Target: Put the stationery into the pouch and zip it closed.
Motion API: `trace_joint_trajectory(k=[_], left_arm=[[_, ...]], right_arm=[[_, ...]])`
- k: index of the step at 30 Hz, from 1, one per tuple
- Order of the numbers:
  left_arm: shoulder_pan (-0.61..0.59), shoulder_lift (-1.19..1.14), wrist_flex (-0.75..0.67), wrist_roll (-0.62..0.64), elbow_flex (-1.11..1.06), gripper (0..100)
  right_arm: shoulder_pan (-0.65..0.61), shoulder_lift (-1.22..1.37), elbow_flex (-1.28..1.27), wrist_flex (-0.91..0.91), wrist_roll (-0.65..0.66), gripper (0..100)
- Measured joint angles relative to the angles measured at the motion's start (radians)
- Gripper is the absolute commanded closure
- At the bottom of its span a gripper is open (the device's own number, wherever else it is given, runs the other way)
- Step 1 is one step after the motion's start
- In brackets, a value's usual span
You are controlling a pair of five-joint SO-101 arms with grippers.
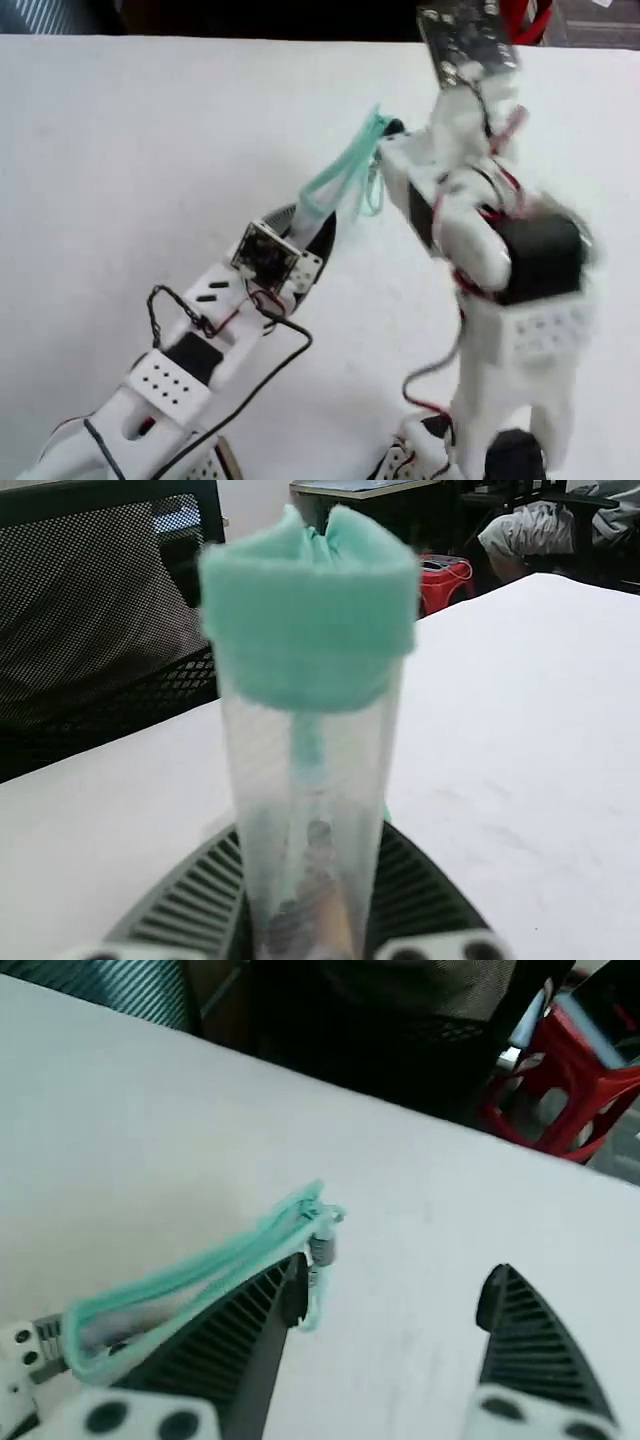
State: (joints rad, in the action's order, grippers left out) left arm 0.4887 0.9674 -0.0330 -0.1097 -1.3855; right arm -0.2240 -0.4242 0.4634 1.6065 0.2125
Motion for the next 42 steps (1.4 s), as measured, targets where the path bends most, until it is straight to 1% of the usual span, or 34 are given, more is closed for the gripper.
trace_joint_trajectory(k=[3,5,7,9,13,16,19,21,23,28,33,36,39,42], left_arm=[[-0.034,0.012,0.083,0.002,0.034,98],[-0.049,0.014,0.170,0.006,0.083,98],[-0.066,0.014,0.255,0.040,0.127,98],[-0.084,0.021,0.319,0.077,0.161,97],[-0.095,0.023,0.356,0.095,0.178,97],[-0.097,0.025,0.359,0.095,0.178,97],[-0.097,0.025,0.362,0.095,0.178,97],[-0.097,0.025,0.362,0.095,0.178,97],[-0.097,0.026,0.367,0.095,0.178,97],[-0.074,0.038,0.396,0.092,0.180,97],[-0.074,0.038,0.396,0.092,0.180,97],[-0.074,0.038,0.408,0.092,0.181,97],[-0.074,0.040,0.433,0.092,0.192,97],[-0.074,0.040,0.451,0.092,0.199,98]], right_arm=[[0.071,-0.025,-0.038,0.002,0.049,75.4],[0.115,-0.012,-0.124,-0.021,0.061,75.2],[0.141,-0.011,-0.262,-0.091,0.066,75.2],[0.143,-0.015,-0.428,-0.206,0.066,75.3],[0.074,-0.066,-0.809,-0.523,0.068,75.3],[0.026,-0.140,-1.100,-0.819,0.069,75.4],[0.012,-0.213,-1.373,-1.128,0.069,75.4],[0.012,-0.252,-1.517,-1.313,0.069,75.4],[-0.002,-0.273,-1.577,-1.435,0.068,75.4],[-0.086,-0.270,-1.579,-1.468,0.068,75.4],[-0.094,-0.180,-1.534,-1.475,0.063,75.2],[-0.089,-0.127,-1.513,-1.482,-0.009,75.2],[-0.043,-0.112,-1.504,-1.521,-0.100,75.2],[-0.035,-0.112,-1.504,-1.527,-0.135,75.2]])
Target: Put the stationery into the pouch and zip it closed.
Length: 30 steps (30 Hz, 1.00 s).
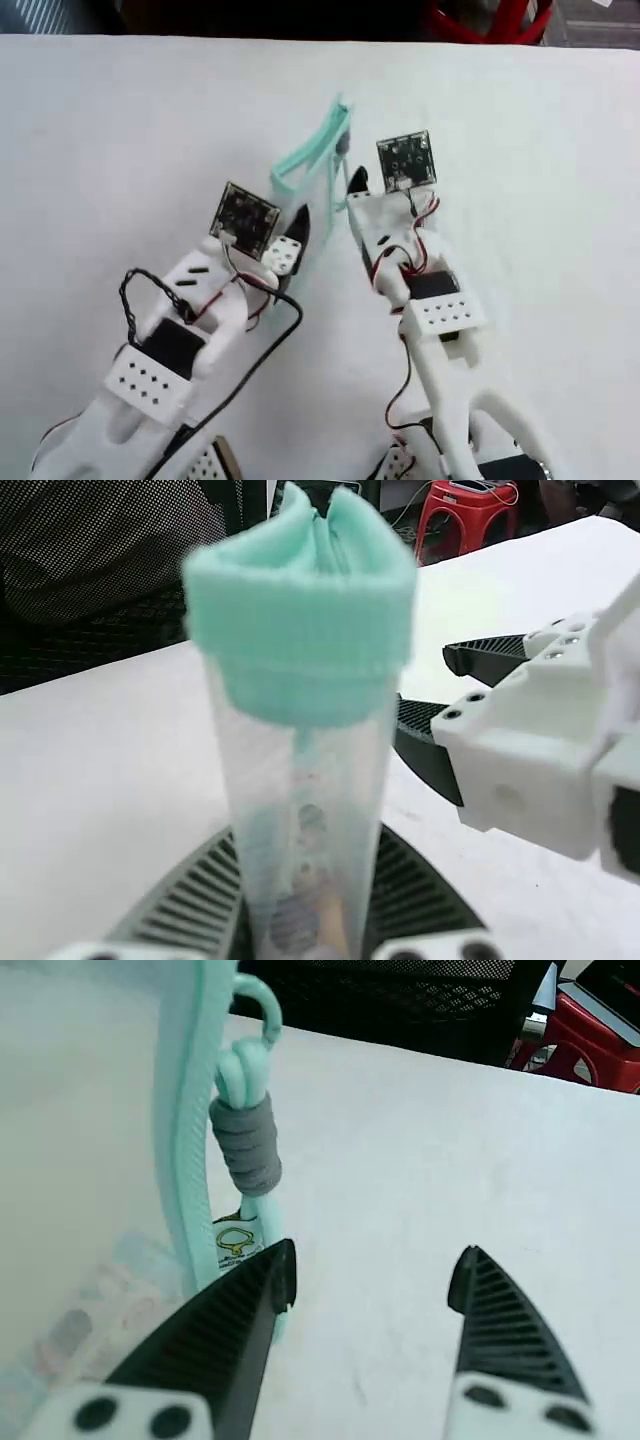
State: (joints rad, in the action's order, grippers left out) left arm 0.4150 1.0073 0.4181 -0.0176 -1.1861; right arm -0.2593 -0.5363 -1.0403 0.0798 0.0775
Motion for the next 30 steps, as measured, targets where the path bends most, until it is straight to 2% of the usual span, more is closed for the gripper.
trace_joint_trajectory(k=[7,11,20,30], left_arm=[[0.031,0.002,0.026,0.000,0.009,97],[0.057,0.002,0.035,-0.002,0.009,97],[0.058,0.002,0.037,-0.002,0.011,97],[0.071,0.003,0.057,-0.002,0.012,97]], right_arm=[[-0.003,0.000,0.000,-0.002,-0.015,75.2],[-0.051,0.017,0.000,-0.071,-0.015,75.2],[-0.028,0.170,0.000,-0.287,-0.015,75.2],[-0.020,0.199,0.009,-0.338,-0.015,75.2]])
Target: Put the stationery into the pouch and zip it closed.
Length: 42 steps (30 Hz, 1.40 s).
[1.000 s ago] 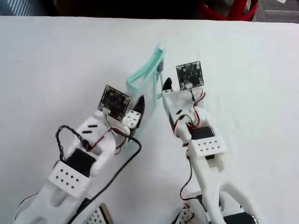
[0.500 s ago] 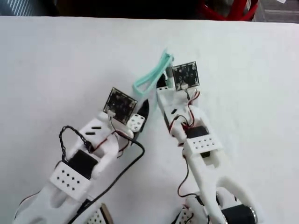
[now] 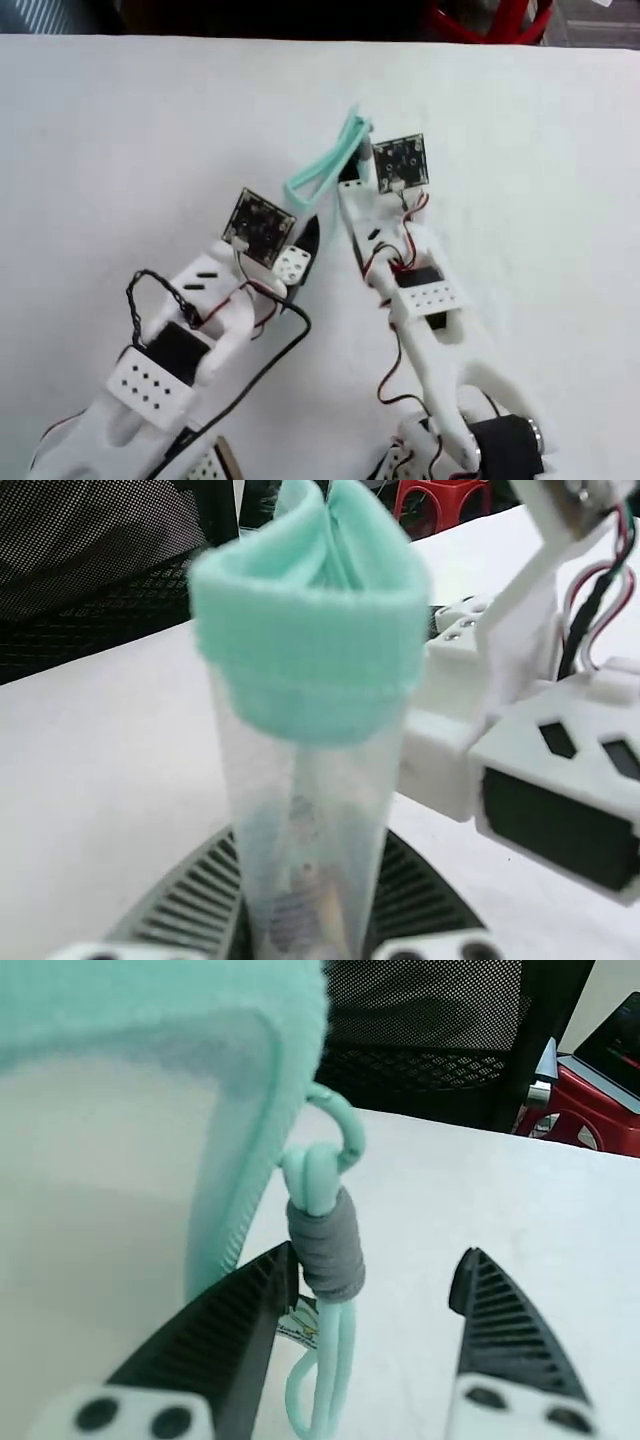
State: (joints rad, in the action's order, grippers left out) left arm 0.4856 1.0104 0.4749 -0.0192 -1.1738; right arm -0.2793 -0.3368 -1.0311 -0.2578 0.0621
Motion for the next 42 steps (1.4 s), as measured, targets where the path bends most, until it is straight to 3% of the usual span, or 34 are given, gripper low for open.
trace_joint_trajectory(k=[15,20,21,36,42], left_arm=[[0.000,0.000,0.002,0.000,0.000,97],[0.000,0.000,0.002,0.000,0.000,97],[0.000,0.000,0.002,0.000,0.000,97],[0.035,0.000,0.006,-0.020,0.000,97],[0.035,0.000,0.006,-0.020,0.000,97]], right_arm=[[0.002,0.104,0.060,-0.043,0.000,76.0],[0.002,0.104,0.060,-0.043,0.000,97.9],[0.005,0.104,0.060,-0.043,0.000,98.6],[0.038,0.104,0.060,-0.043,0.000,74.9],[0.038,0.011,0.003,-0.043,0.000,74.1]])
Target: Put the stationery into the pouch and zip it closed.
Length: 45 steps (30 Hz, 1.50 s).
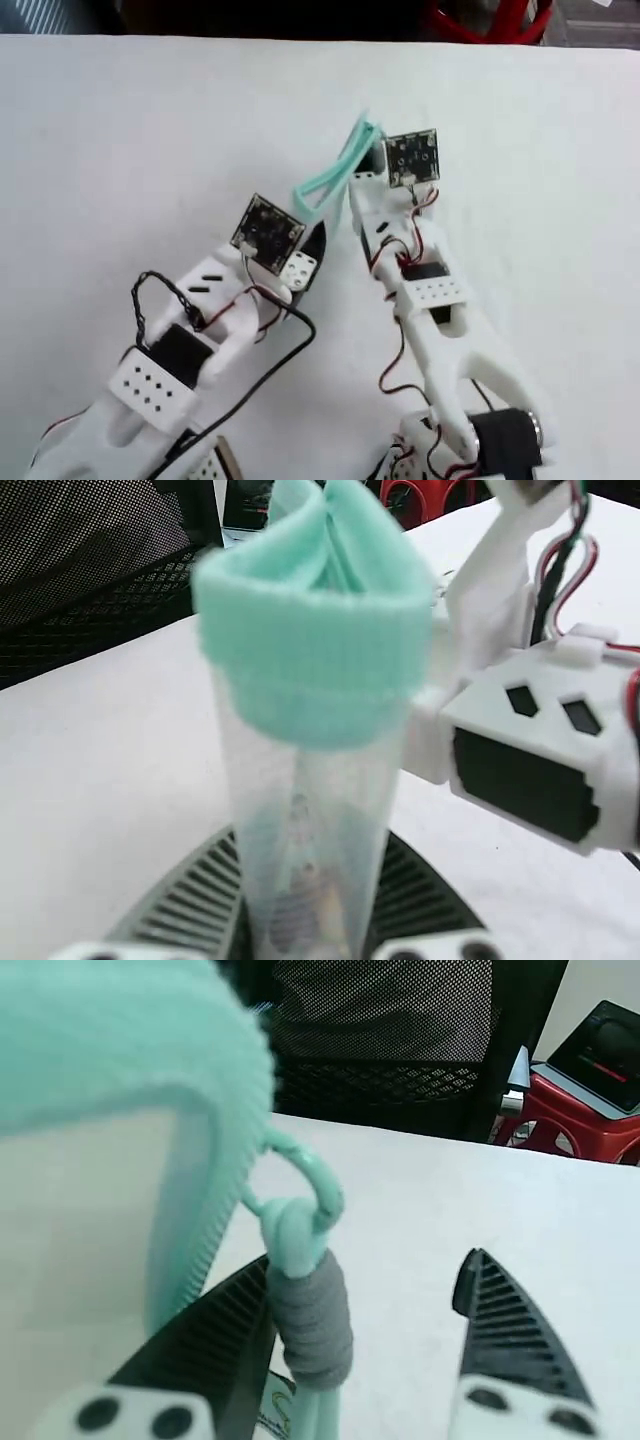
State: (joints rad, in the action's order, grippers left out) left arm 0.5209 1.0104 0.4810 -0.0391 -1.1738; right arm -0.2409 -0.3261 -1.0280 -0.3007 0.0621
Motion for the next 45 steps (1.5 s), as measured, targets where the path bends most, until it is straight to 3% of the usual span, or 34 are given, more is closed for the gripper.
trace_joint_trajectory(k=[3,8,14,19,30,41,45], left_arm=[[0.000,0.000,0.000,0.000,0.000,97],[0.000,0.000,0.000,0.000,0.000,97],[0.000,0.000,0.000,0.000,0.000,97],[0.000,0.000,0.000,0.000,0.000,97],[0.000,0.000,0.000,0.000,0.000,97],[0.002,0.000,0.000,0.000,0.000,97],[0.002,0.000,0.000,-0.003,0.000,98]], right_arm=[[0.000,-0.055,-0.028,0.000,0.000,75.2],[0.000,-0.038,-0.023,-0.015,0.006,85.7],[0.000,0.097,0.043,-0.046,0.117,86.7],[0.000,0.097,0.044,-0.046,0.130,98.1],[0.063,0.049,0.044,-0.046,0.138,98.1],[0.117,-0.301,-0.109,-0.037,0.055,98.1],[0.089,-0.505,-0.109,0.133,0.084,98.1]])
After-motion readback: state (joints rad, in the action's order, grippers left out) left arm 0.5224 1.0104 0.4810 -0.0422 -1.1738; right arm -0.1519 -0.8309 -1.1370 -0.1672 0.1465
